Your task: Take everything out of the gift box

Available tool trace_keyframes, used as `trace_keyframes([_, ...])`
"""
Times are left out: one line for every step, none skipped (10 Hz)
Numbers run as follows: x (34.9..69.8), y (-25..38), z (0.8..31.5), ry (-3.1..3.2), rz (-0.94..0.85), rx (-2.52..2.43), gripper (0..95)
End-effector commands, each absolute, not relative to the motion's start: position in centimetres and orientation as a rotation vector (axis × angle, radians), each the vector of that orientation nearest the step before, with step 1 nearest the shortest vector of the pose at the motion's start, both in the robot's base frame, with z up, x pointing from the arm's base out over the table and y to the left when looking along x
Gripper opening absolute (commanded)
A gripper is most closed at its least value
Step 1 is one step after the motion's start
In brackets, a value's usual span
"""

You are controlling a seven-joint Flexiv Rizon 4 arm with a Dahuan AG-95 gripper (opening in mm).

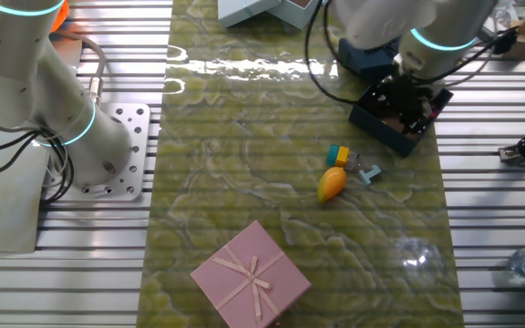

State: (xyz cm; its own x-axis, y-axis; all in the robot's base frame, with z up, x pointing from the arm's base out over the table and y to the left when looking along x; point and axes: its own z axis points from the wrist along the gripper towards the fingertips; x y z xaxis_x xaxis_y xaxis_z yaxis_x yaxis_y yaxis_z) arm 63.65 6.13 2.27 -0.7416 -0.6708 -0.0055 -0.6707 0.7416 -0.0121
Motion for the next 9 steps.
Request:
trace_keyframes([63.7, 6.2, 2.2, 2.999, -0.04, -1.123, 57.0])
trace_keyframes([63.7, 6.2, 2.2, 3.02, -0.043, -1.133, 57.0])
trace_keyframes([63.6, 6.3, 2.1, 3.051, -0.064, -1.132, 57.0])
trace_keyframes([63.5, 6.4, 2.0, 3.069, -0.073, -1.127, 57.0])
trace_keyframes([63.2, 6.5, 1.7, 3.076, -0.087, -1.122, 57.0])
trace_keyframes([62.8, 6.4, 1.4, 3.074, -0.086, -1.124, 57.0])
trace_keyframes([62.5, 6.3, 1.2, 3.068, -0.083, -1.131, 57.0])
trace_keyframes([62.4, 6.2, 1.2, 3.065, -0.079, -1.136, 57.0])
trace_keyframes([62.4, 6.3, 1.4, 3.065, -0.082, -1.131, 57.0])
